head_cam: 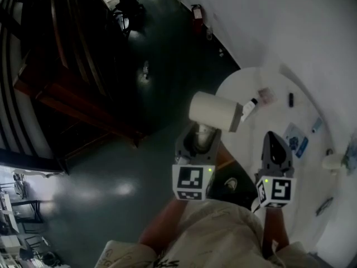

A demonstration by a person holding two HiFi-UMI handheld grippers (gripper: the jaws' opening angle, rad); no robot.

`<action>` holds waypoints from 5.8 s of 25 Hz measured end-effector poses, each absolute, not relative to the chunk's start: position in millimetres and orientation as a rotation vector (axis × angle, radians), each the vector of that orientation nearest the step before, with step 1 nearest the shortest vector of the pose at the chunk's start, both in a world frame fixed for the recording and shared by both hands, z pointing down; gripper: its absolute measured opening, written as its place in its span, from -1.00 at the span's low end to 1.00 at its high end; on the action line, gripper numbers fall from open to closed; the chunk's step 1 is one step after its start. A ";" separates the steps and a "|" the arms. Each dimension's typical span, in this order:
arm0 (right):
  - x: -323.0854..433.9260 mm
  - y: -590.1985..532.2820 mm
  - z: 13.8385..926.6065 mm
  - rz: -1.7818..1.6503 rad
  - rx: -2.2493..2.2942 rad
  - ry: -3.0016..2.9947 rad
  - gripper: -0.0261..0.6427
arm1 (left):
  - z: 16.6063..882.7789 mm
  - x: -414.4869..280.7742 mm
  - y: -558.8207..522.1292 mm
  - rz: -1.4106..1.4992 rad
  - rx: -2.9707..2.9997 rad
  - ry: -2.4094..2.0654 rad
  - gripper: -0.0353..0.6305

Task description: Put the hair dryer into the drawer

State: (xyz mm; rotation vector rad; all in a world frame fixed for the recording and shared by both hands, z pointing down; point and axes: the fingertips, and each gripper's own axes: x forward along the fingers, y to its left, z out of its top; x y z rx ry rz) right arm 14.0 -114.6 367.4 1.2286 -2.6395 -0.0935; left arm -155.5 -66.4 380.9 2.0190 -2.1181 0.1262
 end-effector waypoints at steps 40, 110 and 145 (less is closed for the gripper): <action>6.8 -103.9 390.3 -0.044 1.225 -2.590 -0.90 | 641.1 -174.7 -7.0 0.876 1.711 -1.643 -0.13; 85.4 -108.6 440.8 0.120 1.334 -2.362 -0.90 | 773.5 -72.9 -108.0 1.232 2.110 -1.106 -0.13; 83.6 -83.2 461.8 0.153 1.293 -2.295 -0.90 | 820.4 -80.0 -99.6 1.299 2.034 -0.994 -0.12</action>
